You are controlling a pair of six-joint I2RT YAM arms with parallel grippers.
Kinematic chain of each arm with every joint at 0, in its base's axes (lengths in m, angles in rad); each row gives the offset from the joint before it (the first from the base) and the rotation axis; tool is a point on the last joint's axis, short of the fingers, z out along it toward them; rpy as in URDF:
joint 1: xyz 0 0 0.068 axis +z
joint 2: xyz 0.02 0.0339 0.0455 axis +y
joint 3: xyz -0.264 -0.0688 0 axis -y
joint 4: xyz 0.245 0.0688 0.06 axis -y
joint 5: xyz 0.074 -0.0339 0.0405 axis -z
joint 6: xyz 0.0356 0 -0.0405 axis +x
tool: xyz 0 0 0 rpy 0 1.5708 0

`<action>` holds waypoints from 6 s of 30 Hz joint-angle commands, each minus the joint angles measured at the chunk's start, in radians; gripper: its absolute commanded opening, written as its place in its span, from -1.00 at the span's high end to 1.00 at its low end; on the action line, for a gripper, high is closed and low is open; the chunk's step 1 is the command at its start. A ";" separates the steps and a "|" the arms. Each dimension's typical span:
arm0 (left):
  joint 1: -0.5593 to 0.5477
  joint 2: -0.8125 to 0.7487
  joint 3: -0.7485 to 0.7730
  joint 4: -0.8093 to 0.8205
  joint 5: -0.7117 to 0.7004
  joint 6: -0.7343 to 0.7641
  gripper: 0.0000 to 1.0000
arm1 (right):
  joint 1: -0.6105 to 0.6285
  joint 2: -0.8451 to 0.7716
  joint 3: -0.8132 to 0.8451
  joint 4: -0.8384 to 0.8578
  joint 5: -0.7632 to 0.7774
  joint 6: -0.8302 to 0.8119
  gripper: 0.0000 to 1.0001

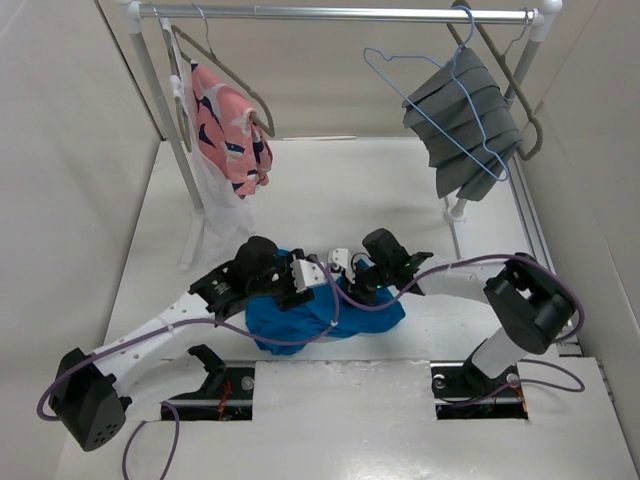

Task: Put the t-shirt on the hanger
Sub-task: Move the tshirt to the center of the board, then grab a hanger with the right arm, then place tshirt on hanger

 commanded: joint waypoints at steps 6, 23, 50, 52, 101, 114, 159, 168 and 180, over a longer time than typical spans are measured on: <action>0.003 -0.078 0.064 -0.003 0.007 -0.091 -0.11 | 0.046 -0.327 0.154 -0.190 0.299 -0.017 1.00; 0.024 0.052 0.362 0.103 0.203 -0.196 -0.47 | 0.114 -0.630 0.289 -0.510 0.478 -0.183 1.00; 0.024 0.462 0.561 0.035 0.240 -0.369 1.00 | 0.158 -0.693 0.254 -0.497 0.554 -0.140 1.00; 0.024 0.453 0.561 0.036 0.240 -0.382 1.00 | 0.158 -0.717 0.239 -0.487 0.563 -0.128 1.00; 0.015 0.221 0.350 0.109 0.030 -0.385 1.00 | -0.498 -0.198 1.164 -0.470 0.183 -0.235 1.00; 0.015 0.260 0.403 0.109 0.010 -0.385 1.00 | -0.484 -0.253 1.217 -0.493 0.211 -0.192 1.00; 0.024 0.539 0.684 -0.170 -0.206 -0.553 1.00 | -0.023 -0.943 0.099 -0.617 0.678 0.334 1.00; 0.024 0.528 0.693 -0.170 -0.176 -0.544 1.00 | -0.013 -0.799 0.119 -0.456 0.754 0.345 1.00; -0.071 0.471 0.867 -0.239 -0.015 -0.690 1.00 | 0.023 -0.696 0.060 -0.111 0.767 0.411 1.00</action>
